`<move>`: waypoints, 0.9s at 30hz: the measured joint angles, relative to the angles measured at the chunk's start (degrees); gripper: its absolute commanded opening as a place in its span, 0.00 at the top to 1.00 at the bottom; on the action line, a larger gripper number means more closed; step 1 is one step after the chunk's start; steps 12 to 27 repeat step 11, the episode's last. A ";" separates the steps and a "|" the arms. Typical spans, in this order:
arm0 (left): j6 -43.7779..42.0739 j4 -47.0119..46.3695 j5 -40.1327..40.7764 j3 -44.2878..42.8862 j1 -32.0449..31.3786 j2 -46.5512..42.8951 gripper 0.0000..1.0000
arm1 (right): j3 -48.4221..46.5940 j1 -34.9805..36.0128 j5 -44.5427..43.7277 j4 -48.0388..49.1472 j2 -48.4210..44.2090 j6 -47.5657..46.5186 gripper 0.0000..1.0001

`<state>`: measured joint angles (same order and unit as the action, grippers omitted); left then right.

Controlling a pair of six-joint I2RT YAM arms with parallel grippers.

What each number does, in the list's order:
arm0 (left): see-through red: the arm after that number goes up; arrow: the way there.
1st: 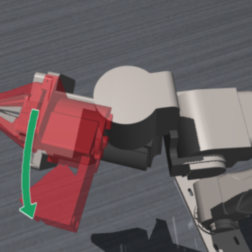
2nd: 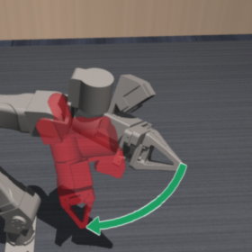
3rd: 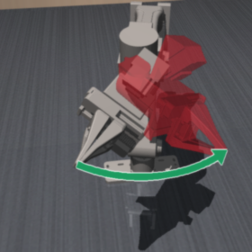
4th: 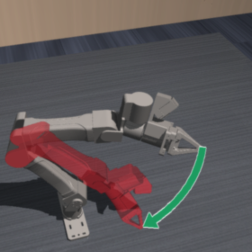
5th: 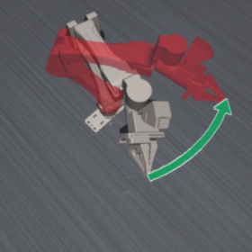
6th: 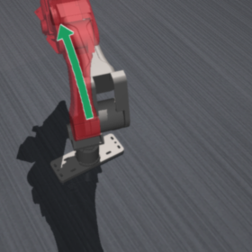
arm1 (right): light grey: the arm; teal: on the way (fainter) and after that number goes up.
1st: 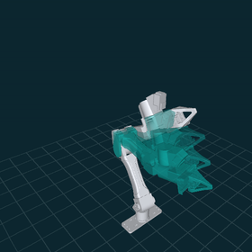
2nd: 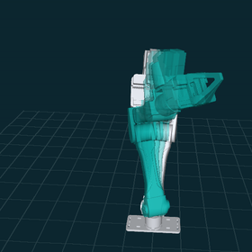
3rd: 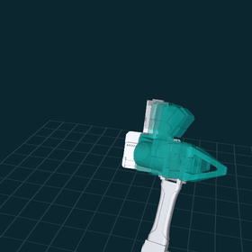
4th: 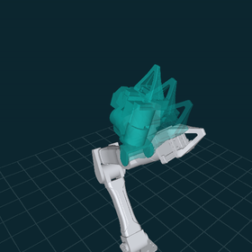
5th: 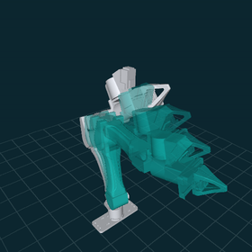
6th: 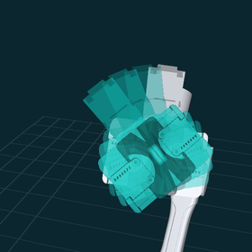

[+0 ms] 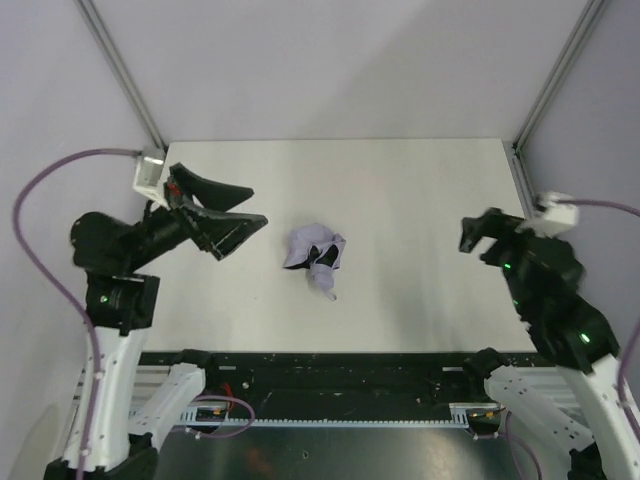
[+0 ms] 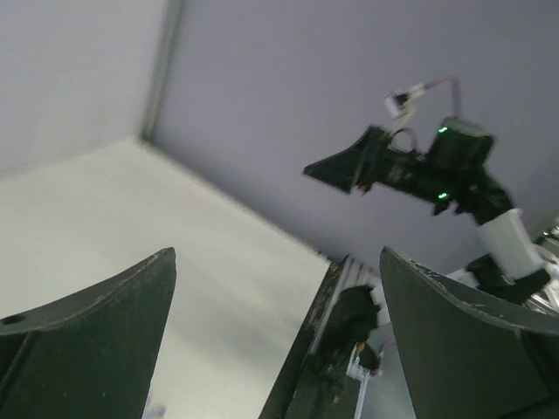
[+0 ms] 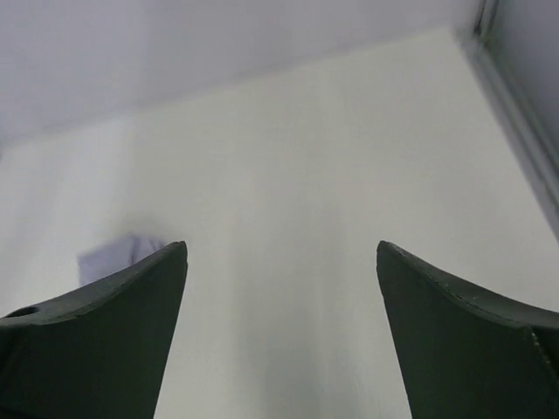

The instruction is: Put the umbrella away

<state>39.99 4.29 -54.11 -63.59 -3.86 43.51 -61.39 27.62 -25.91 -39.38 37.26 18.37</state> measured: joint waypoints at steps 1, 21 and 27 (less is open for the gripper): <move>-0.17 -0.39 1.42 -2.95 -3.04 -0.04 0.01 | -1.16 0.00 -1.31 0.11 -2.38 -0.17 0.02; -0.44 -17.44 10.10 -11.15 -23.28 -2.25 0.01 | -8.87 -0.04 -4.59 6.03 -18.16 -3.04 0.01; -0.44 -17.44 10.10 -11.15 -23.28 -2.25 0.01 | -8.87 -0.04 -4.59 6.03 -18.16 -3.04 0.01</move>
